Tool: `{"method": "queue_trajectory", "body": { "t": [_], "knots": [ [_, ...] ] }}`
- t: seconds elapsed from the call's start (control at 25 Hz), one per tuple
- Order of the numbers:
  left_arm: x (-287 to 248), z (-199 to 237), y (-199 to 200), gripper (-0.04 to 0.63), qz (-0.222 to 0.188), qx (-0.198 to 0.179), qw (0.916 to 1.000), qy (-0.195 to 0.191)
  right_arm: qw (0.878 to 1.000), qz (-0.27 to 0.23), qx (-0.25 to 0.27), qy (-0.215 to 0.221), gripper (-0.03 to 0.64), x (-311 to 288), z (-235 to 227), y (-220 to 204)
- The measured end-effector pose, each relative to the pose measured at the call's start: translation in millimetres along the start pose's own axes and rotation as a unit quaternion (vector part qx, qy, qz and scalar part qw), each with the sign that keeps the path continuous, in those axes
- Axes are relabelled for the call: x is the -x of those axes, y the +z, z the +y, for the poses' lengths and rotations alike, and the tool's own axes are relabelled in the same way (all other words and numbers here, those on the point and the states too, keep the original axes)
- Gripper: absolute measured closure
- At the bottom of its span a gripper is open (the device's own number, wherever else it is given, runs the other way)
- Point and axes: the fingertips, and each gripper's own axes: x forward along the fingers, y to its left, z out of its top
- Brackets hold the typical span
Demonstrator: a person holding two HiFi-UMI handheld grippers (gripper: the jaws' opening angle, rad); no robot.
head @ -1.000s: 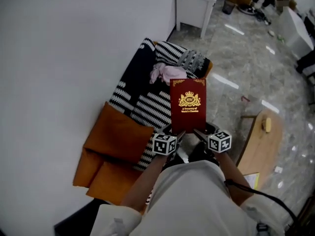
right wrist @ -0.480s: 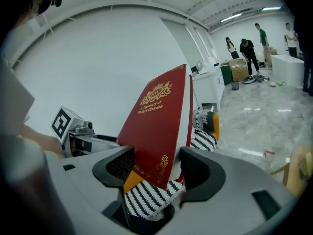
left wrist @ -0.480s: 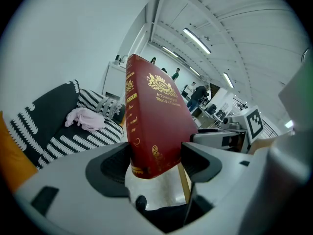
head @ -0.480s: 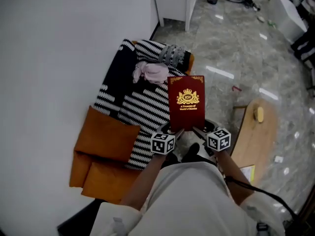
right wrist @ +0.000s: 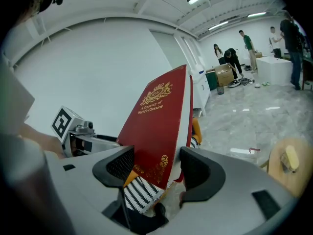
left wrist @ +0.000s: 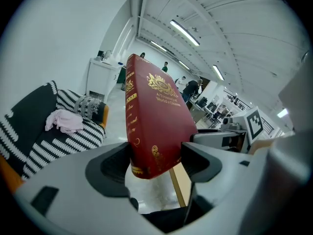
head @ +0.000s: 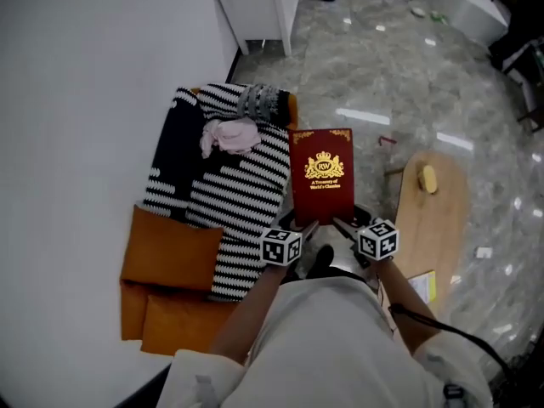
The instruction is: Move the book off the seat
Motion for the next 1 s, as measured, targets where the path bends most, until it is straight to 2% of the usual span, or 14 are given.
{"method": "queue_trajectory", "body": {
  "t": [0.28, 0.48, 0.6, 0.76, 1.0],
  "knots": [
    [-49, -74, 7, 0.275, 0.025, -0.048, 0.9978, -0.038, 0.998, -0.035, -0.027, -0.045, 0.302, 70, -56, -2],
    [-68, -75, 5, 0.275, 0.05, -0.081, 0.9922, -0.08, 0.992, -0.063, -0.054, -0.094, 0.302, 75, -69, -14],
    [-84, -106, 7, 0.275, 0.067, -0.104, 0.9871, -0.102, 0.987, -0.082, -0.075, -0.119, 0.302, 105, -86, -16],
    [-106, -147, 9, 0.275, 0.094, -0.143, 0.9753, -0.14, 0.975, -0.11, -0.107, -0.158, 0.302, 146, -105, -22],
    [-126, -158, 13, 0.275, 0.127, -0.189, 0.9535, -0.197, 0.955, -0.142, -0.143, -0.22, 0.302, 157, -114, -30]
  ]
}}
